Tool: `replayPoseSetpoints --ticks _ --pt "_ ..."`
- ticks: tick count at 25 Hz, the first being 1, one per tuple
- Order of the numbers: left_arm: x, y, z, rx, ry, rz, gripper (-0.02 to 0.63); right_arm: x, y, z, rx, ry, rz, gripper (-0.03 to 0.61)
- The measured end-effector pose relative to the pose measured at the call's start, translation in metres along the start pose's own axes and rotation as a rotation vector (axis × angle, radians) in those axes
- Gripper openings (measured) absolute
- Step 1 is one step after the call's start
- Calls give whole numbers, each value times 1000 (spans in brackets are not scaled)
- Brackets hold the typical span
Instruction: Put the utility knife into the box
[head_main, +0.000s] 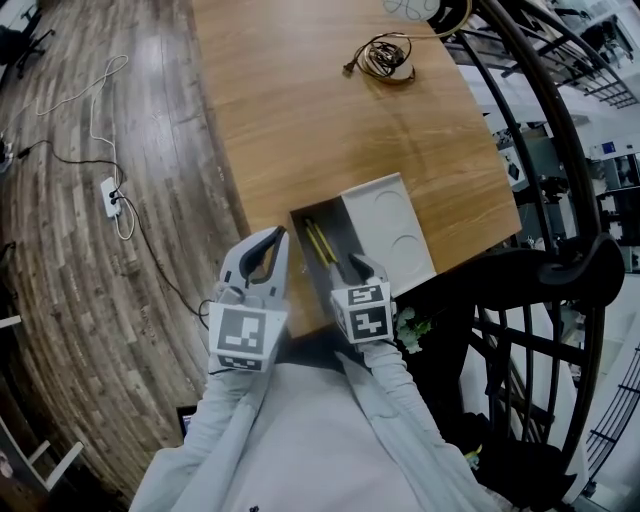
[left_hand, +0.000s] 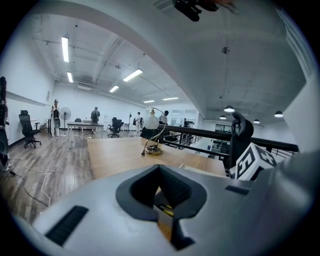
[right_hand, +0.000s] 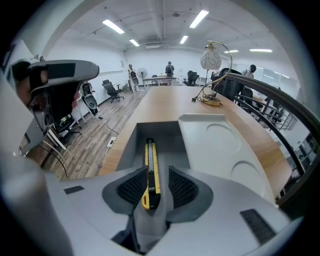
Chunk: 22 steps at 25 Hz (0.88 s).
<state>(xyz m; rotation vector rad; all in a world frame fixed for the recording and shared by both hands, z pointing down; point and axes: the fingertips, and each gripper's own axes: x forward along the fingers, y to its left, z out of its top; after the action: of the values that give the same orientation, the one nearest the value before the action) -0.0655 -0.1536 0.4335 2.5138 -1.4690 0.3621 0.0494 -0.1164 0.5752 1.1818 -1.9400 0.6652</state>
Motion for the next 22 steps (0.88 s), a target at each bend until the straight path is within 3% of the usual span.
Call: replayPoseSetpoints --ticks 8,15,22 --pt "0 -5 20 29 -23 -5 18 -38 -24 30 54 -147 -26 129" --pt "5 -19 42 78 -51 -29 18 -87 -48 66 72 -353 -48 129" --pt "15 -38 61 95 -76 -72 18 -144 -57 97 16 -582 -28 126"
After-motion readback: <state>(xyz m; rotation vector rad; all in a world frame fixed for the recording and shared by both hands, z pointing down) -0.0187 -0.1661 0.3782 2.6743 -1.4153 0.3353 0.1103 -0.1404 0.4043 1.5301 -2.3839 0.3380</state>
